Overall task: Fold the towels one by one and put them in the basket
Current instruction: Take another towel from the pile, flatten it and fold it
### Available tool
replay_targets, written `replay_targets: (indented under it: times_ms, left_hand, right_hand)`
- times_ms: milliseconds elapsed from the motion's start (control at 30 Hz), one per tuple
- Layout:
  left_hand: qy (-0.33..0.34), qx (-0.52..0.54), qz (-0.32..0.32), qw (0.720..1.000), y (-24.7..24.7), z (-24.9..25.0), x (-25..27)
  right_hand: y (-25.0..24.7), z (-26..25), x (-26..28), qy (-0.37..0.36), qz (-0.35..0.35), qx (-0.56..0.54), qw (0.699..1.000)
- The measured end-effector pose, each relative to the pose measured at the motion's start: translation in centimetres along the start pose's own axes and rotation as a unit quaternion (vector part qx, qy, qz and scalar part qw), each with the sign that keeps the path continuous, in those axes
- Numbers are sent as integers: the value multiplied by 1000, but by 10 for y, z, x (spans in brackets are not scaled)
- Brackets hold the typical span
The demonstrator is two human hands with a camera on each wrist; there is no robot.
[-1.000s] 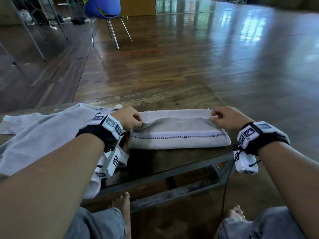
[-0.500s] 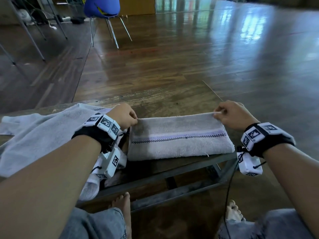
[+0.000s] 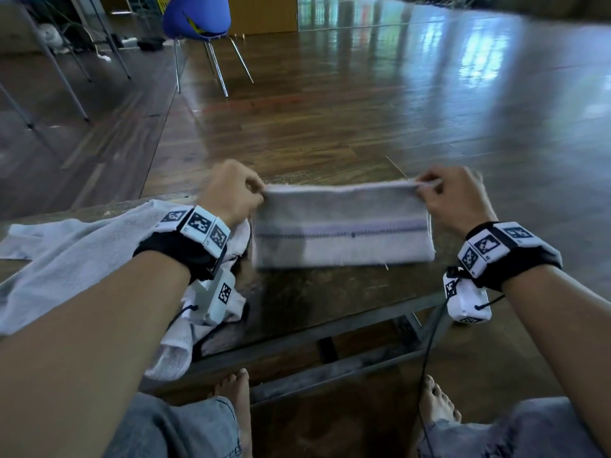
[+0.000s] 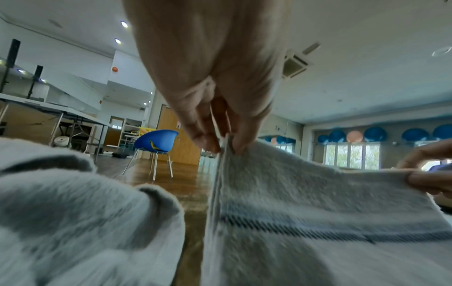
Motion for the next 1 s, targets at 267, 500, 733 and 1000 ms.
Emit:
replay_targets:
  times_ms: [267, 500, 733, 1000]
  left_hand:
    - [95, 91, 48, 990, -18, 11, 19]
    - [-81, -53, -226, 969, 46, -24, 31]
    - [-182, -106, -236, 949, 57, -17, 28]
    - [-206, -18, -156, 966, 35, -17, 20]
  right_hand:
    - [-40, 4, 28, -7, 71, -73, 995]
    - [7, 40, 70, 112, -209, -27, 971]
    - [25, 35, 65, 183, -237, 56, 952]
    - [-5, 13, 58, 175, -94, 56, 978]
Point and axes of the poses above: each hand's wrist, its own x-axis away from the middle knuckle, its own y-axis out of the palm, z = x × y, the point moved 3 cm from there along -x, towards the middle knuckle, and after that the axes turned 5 degrees about -y, right-handed, at the moved point
